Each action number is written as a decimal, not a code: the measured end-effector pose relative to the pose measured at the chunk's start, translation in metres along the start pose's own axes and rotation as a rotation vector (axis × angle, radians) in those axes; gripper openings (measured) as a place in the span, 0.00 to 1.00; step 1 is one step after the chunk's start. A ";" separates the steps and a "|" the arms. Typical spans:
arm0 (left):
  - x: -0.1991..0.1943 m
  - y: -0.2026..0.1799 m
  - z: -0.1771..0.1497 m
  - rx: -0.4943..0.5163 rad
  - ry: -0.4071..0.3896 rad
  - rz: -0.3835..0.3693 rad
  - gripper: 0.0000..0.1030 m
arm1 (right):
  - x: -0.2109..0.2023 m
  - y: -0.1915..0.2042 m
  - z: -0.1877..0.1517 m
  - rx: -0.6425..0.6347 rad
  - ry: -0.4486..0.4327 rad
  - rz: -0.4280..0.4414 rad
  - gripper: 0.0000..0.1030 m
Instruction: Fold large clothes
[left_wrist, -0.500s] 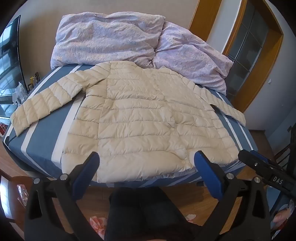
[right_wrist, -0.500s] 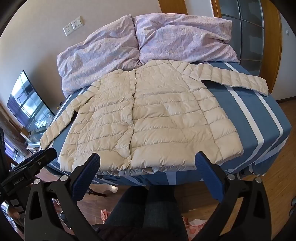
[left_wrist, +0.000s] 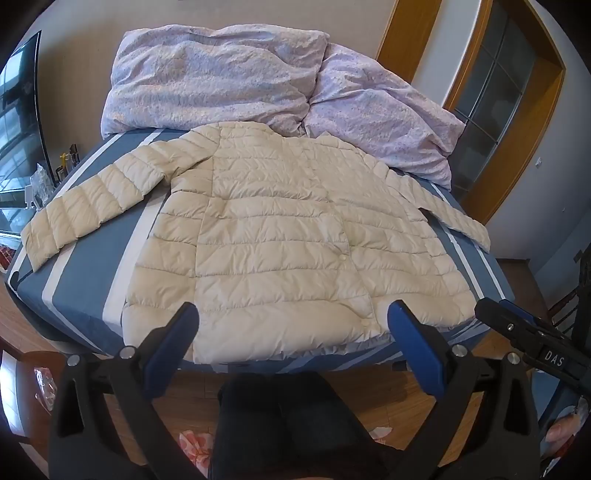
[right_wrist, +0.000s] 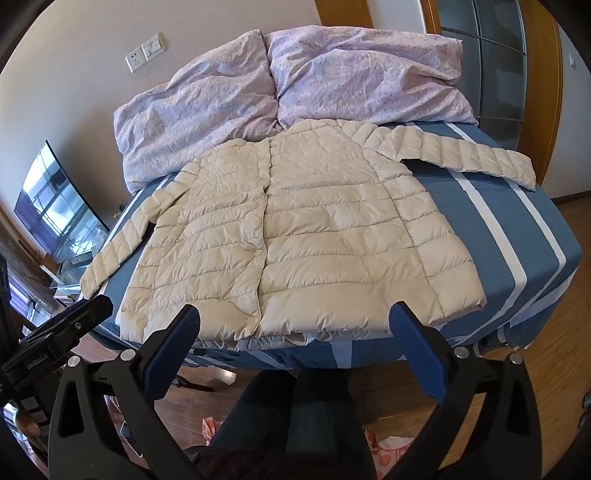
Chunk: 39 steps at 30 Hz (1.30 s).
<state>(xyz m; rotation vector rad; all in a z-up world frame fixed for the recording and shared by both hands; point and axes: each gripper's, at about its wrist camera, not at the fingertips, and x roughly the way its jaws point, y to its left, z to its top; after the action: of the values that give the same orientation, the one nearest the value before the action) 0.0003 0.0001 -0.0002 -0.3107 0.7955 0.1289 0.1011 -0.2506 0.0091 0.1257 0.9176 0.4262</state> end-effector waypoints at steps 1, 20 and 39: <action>0.000 0.000 0.000 0.000 0.000 0.000 0.98 | 0.000 0.000 0.000 0.000 0.000 0.000 0.99; 0.000 0.000 0.000 0.000 -0.002 0.001 0.98 | 0.000 -0.002 0.000 0.003 0.001 0.002 0.99; 0.000 0.000 0.000 0.001 -0.003 0.001 0.98 | 0.000 -0.004 0.000 0.004 0.003 0.005 0.99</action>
<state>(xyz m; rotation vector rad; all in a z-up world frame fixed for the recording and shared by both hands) 0.0002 0.0001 -0.0001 -0.3091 0.7930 0.1303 0.1017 -0.2538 0.0078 0.1316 0.9210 0.4293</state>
